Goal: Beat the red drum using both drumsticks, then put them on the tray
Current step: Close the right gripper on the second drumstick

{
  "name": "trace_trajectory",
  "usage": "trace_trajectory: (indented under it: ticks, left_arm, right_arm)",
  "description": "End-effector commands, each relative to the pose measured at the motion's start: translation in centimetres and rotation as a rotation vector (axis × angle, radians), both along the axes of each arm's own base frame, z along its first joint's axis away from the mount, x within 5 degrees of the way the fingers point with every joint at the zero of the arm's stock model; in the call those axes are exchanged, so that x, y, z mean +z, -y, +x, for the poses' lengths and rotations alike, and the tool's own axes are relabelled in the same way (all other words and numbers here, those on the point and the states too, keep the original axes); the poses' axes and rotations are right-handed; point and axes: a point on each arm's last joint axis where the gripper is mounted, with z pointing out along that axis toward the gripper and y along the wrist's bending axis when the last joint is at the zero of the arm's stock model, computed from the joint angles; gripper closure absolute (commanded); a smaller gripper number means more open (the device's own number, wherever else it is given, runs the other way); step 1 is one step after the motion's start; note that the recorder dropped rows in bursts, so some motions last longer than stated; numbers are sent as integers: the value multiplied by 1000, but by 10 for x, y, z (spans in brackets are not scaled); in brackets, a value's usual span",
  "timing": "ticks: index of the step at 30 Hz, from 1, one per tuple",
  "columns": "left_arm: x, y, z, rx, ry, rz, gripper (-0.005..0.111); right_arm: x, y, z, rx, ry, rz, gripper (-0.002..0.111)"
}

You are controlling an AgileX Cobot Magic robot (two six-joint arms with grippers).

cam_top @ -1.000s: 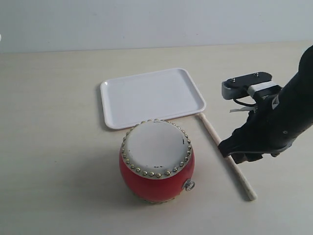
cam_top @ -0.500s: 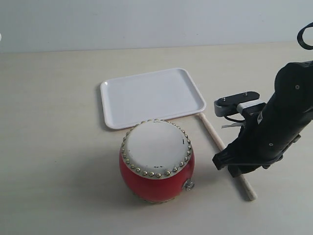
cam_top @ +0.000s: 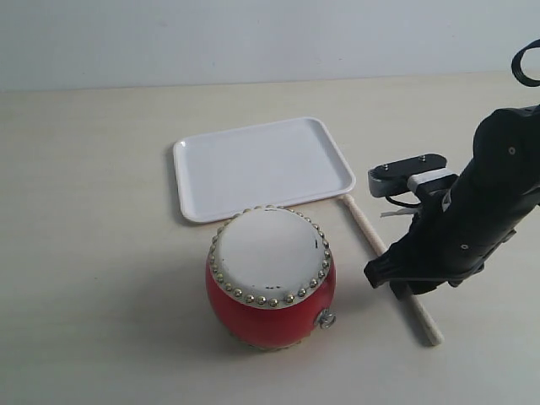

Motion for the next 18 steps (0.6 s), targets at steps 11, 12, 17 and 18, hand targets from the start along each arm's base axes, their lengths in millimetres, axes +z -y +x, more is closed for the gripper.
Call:
trace_trajectory:
  ticks: [11, 12, 17, 18]
  left_arm:
    - [4, 1, 1, 12, 29, -20, 107]
    - [4, 1, 1, 12, 29, -20, 107]
    - [4, 1, 1, 12, 29, -20, 107]
    - [4, 1, 1, 12, 29, -20, 107]
  right_arm:
    - [-1, 0, 3, -9, 29, 9, 65]
    - [-2, 0, 3, -9, 27, 8, 65]
    - [-18, 0, 3, -9, -27, -16, 65]
    - [-21, 0, 3, -9, -38, -21, 65]
